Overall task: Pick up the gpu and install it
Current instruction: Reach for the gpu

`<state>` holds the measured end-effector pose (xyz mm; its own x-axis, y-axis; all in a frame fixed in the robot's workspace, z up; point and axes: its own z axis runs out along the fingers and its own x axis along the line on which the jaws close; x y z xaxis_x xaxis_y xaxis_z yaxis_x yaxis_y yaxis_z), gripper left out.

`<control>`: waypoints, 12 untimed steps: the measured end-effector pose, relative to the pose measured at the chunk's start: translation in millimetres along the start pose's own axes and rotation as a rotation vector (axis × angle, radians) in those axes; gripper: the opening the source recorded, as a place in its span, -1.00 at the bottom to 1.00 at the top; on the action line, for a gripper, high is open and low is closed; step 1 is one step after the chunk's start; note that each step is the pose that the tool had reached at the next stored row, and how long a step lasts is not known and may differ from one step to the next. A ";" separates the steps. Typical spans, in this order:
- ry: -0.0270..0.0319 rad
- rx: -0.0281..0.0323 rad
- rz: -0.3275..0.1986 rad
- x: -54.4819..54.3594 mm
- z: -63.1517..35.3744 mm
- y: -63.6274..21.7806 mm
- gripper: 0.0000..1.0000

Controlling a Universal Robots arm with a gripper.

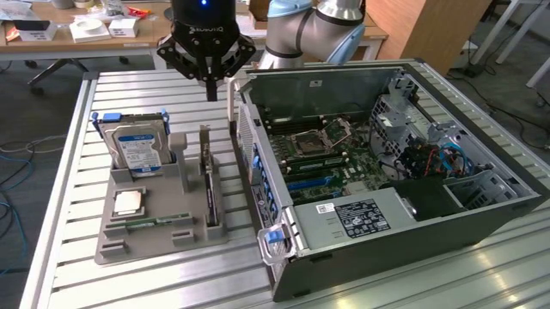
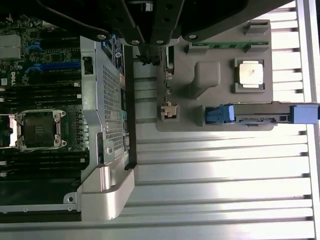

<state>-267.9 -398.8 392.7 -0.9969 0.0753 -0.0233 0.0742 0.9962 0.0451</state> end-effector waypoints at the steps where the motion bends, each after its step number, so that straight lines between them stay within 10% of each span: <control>1: 0.0000 0.0000 0.000 1.4 0.0 -0.1 -0.80; 12: 0.0000 0.0000 0.000 16.3 -0.4 -1.2 -0.80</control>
<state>-284.2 -398.8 392.7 -0.9969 0.0753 -0.0233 0.0742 0.9962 0.0451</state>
